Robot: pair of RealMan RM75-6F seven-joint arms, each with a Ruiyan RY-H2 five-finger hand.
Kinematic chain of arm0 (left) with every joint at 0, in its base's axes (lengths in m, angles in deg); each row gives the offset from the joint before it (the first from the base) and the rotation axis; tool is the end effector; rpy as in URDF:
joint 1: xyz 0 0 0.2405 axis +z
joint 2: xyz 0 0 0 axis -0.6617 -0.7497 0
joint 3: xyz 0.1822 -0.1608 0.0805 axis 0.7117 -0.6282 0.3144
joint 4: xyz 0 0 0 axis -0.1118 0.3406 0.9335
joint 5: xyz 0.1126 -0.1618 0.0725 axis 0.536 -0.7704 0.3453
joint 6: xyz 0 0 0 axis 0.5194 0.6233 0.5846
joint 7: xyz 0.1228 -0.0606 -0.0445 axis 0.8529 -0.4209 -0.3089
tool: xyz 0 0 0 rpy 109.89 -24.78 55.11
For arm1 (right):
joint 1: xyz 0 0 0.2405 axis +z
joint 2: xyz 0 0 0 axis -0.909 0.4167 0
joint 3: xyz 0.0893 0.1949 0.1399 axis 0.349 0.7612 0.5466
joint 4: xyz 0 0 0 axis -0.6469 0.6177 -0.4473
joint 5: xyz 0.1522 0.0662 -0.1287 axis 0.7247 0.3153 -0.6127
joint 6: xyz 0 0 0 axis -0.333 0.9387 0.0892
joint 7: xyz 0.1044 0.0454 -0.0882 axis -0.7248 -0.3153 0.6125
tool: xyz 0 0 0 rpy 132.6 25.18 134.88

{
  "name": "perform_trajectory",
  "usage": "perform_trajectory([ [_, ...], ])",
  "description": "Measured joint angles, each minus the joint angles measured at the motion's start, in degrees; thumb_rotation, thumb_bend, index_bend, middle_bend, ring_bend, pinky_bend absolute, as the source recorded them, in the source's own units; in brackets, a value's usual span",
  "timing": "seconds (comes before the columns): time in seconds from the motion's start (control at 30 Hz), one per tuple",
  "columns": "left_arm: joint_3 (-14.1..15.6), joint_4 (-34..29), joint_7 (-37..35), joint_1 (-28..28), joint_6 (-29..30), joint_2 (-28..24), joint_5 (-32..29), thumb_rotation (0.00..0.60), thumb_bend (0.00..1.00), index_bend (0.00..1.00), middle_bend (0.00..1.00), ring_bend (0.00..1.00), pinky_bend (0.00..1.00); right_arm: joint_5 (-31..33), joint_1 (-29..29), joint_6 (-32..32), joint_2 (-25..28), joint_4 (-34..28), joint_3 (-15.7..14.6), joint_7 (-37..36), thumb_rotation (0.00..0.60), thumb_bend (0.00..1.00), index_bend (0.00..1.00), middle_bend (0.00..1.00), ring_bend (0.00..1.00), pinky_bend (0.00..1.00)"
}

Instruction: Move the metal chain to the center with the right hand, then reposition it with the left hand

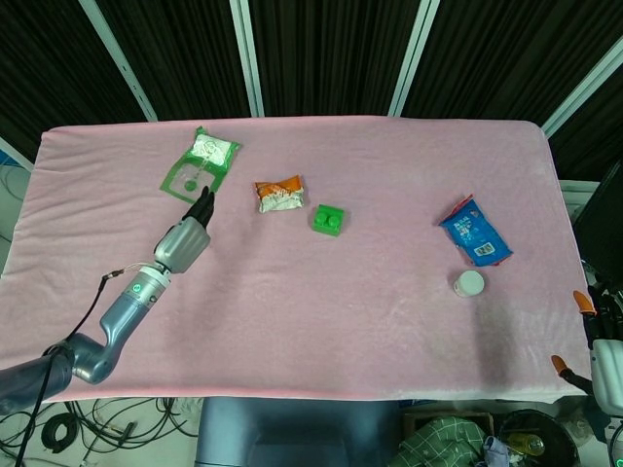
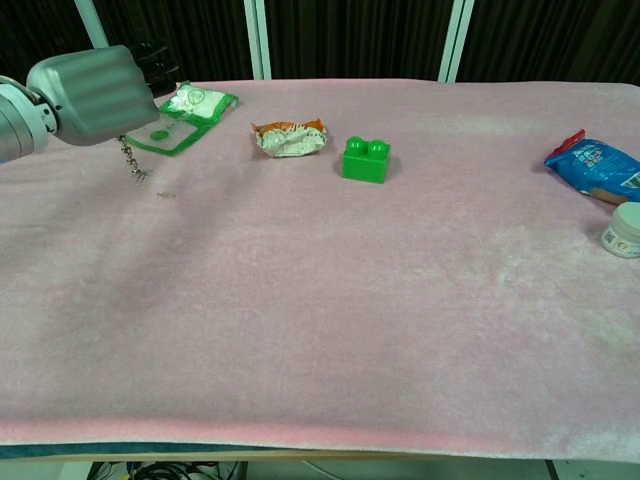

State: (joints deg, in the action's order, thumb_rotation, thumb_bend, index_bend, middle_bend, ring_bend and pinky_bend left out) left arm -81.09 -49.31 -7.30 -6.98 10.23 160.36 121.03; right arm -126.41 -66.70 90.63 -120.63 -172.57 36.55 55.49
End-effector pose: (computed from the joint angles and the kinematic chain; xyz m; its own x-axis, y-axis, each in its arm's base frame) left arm -0.1866 0.3976 0.0134 0.9017 -0.3983 -0.1680 -0.2842 -0.2534 -0.9247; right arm -0.3253 -0.1511 0.1789 0.4873 0.0675 0.8706 -0.8713 0.1034 0.4797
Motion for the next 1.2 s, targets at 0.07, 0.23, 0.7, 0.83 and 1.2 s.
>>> perform_trajectory([
  [0.07,-0.64,1.34,-0.31,-0.23,-0.15,0.64,-0.44,0.600,0.40,0.58,0.16,0.00,0.00,-0.02,0.02,-0.01,-0.02,-0.08,0.00,0.14,0.600,0.10,0.01,0.00,0.00,0.18],
  [0.23,-1.29,4.15,-0.95,-0.84,-0.78,2.35,-0.75,0.600,0.40,0.58,0.16,0.00,0.00,0.11,-0.02,0.00,-0.02,-0.11,0.04,0.14,0.600,0.10,0.01,0.00,0.00,0.18],
  [0.7,-0.23,9.66,-2.66,-1.81,-2.21,6.52,1.51,0.600,0.40,0.58,0.16,0.00,0.00,0.09,-0.17,0.33,0.24,-0.25,0.17,-0.64,0.600,0.10,0.00,0.00,0.00,0.18],
  [0.83,0.23,11.12,-2.85,-1.78,-2.72,7.38,1.95,0.600,0.40,0.58,0.16,0.00,0.00,0.17,-0.11,0.10,0.23,-0.19,0.14,-0.57,0.600,0.10,0.00,0.00,0.00,0.18],
  [1.2,0.36,14.26,-4.00,-1.71,-2.86,9.59,2.82,0.600,0.40,0.58,0.16,0.00,0.00,0.17,-0.13,0.20,0.11,-0.13,0.16,-0.23,0.600,0.10,0.00,0.00,0.00,0.18],
])
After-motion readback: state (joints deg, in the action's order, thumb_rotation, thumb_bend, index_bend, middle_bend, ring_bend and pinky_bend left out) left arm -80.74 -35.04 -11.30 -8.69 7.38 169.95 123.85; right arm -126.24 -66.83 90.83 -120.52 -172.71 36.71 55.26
